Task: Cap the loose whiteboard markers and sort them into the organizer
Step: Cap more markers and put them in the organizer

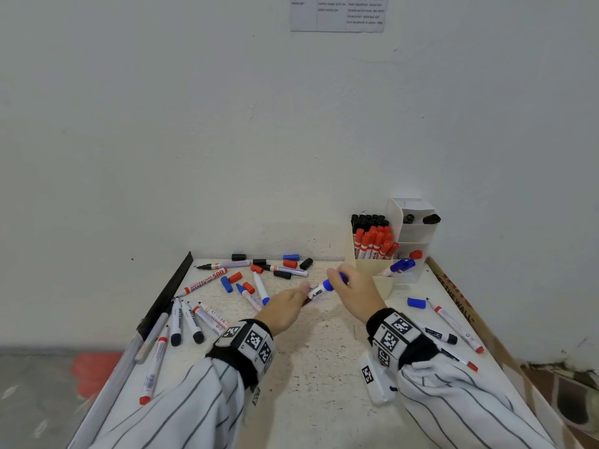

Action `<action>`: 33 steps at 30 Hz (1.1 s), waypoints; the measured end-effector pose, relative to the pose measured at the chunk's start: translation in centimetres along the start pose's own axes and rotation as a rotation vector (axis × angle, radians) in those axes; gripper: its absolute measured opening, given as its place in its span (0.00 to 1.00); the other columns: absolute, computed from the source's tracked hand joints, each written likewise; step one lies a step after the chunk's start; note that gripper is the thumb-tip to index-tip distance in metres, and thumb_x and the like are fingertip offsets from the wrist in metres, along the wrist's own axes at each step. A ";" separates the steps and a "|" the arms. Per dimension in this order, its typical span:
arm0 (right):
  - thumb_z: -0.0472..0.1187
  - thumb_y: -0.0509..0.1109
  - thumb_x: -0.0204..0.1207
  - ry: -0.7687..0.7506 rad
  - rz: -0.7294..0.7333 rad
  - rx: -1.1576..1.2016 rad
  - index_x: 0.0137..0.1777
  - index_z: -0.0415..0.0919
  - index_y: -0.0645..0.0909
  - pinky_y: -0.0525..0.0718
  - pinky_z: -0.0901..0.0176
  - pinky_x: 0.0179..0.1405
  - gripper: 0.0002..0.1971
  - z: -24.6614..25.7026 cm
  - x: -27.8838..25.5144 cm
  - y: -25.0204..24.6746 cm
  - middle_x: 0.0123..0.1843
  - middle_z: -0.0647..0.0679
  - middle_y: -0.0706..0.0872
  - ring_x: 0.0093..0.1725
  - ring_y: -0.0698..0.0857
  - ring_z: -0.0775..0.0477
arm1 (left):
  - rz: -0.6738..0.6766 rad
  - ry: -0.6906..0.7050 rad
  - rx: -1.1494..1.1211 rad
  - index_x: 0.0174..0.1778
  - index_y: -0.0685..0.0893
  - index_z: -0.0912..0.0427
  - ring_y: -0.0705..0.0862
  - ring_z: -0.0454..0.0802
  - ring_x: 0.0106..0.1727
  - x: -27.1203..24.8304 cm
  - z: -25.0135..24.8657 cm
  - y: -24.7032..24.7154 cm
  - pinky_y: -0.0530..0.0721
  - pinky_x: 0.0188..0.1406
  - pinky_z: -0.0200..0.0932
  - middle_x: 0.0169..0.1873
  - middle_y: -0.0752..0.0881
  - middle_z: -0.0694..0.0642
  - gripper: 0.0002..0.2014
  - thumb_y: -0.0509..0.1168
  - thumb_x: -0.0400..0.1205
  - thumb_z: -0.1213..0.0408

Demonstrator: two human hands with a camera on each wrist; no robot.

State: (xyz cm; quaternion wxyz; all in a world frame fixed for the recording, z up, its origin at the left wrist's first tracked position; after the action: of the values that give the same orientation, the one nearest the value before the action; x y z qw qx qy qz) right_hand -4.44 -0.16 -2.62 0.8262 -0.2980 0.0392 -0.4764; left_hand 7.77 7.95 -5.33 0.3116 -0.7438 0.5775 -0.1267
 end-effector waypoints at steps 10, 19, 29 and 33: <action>0.30 0.65 0.76 -0.196 -0.918 -0.070 0.54 0.30 0.80 0.76 0.79 0.40 0.08 -2.4 0.0 -16.4 0.49 0.41 0.77 0.39 0.75 0.57 | -0.015 -0.283 0.629 0.60 0.79 0.58 0.74 0.53 0.68 4.8 5.5 -0.4 0.66 0.71 0.56 0.63 0.78 0.57 0.18 0.51 0.85 0.52; 0.30 0.64 0.77 -0.050 -0.864 -0.218 0.56 0.29 0.80 0.80 0.54 0.48 0.10 -9.8 0.9 -16.8 0.54 0.32 0.78 0.44 0.76 0.48 | -0.182 -0.266 0.553 0.59 0.78 0.59 0.80 0.50 0.57 5.8 5.6 -1.0 0.79 0.63 0.45 0.56 0.81 0.56 0.13 0.60 0.83 0.57; 0.27 0.64 0.76 -0.134 -0.788 -0.222 0.57 0.27 0.79 0.77 0.58 0.48 0.10 -10.4 2.3 -15.1 0.55 0.31 0.77 0.46 0.76 0.49 | -0.166 -0.305 0.442 0.71 0.69 0.61 0.73 0.56 0.69 6.3 7.1 -0.7 0.76 0.70 0.49 0.68 0.71 0.61 0.23 0.63 0.81 0.60; 0.25 0.65 0.75 -0.156 -0.668 -0.301 0.56 0.27 0.80 0.79 0.55 0.46 0.10 -10.5 3.1 -14.2 0.52 0.31 0.79 0.44 0.76 0.48 | -0.147 -0.353 0.439 0.70 0.69 0.61 0.69 0.61 0.74 6.4 7.3 -0.7 0.75 0.71 0.54 0.70 0.71 0.62 0.22 0.63 0.81 0.60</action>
State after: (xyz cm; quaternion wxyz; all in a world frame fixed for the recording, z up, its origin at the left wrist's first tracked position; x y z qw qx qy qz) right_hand -17.28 -12.66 -3.07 0.5726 -0.4478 -0.0538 -0.6846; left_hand 14.29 4.33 -11.67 0.5508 -0.7091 0.4176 -0.1395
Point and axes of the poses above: each hand's wrist, its own x-axis towards the middle knuckle, its own y-axis out of the palm, z = x × y, the point moved 4 cm from there along x, towards the middle knuckle
